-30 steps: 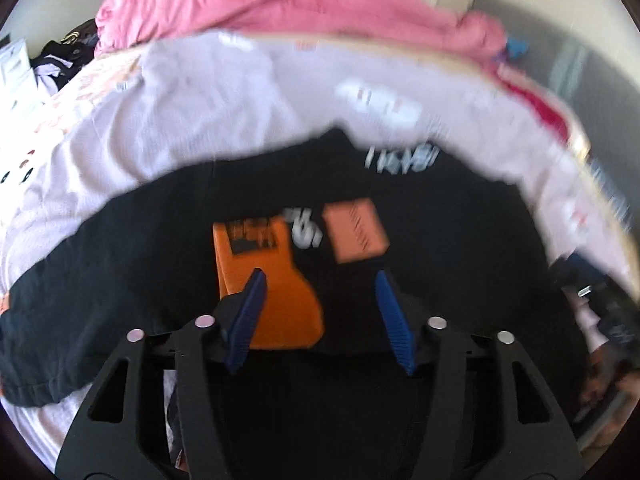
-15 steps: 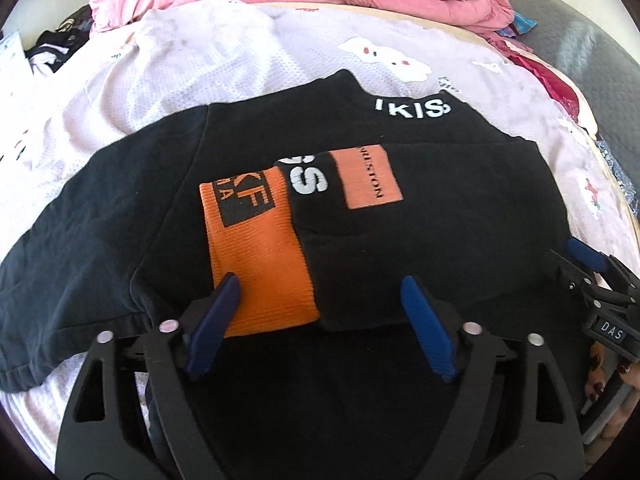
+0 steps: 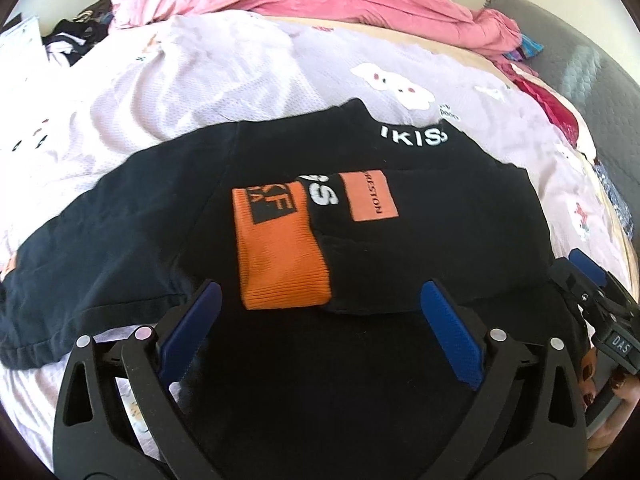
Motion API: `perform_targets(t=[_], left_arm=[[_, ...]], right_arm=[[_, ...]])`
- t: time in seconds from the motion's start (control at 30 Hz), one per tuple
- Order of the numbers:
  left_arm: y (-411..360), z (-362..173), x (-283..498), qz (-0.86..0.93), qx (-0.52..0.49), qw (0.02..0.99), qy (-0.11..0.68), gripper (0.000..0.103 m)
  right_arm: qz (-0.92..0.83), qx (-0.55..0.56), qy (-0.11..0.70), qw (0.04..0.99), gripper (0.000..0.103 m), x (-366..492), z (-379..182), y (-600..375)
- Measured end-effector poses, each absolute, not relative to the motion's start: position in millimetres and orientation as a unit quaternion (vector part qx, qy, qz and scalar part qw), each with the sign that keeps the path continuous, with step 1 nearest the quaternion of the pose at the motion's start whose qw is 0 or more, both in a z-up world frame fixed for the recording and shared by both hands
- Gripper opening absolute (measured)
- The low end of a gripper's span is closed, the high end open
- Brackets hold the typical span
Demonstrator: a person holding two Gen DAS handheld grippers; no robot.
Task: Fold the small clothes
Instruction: 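Move the left tool to an orange leg cuff and grasp it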
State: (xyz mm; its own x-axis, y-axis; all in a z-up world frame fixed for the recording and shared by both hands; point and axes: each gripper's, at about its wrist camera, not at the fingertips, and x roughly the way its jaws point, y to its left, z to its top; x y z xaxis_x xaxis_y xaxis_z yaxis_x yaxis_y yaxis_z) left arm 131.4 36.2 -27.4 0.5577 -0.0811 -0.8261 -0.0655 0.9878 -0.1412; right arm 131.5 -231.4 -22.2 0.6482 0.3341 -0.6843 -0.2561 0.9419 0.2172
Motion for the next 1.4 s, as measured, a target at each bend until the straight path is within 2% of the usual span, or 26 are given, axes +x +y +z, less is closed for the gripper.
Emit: perform_targets(t=[0.8,1.4], left_arm=[[113.5,6.1,61.7,0.086,-0.147,0.899,0.403,0.094],[196.1,19.9,30.9,0.161,-0.205,0.893,0.367,0.094]], right_arm=[[0.218,0.028,0.340,0.914,0.099,91.8,1.2,-168.2],[0.272,-0.025,0.337,0.901,0.099,72.6,13.0,-90.9]])
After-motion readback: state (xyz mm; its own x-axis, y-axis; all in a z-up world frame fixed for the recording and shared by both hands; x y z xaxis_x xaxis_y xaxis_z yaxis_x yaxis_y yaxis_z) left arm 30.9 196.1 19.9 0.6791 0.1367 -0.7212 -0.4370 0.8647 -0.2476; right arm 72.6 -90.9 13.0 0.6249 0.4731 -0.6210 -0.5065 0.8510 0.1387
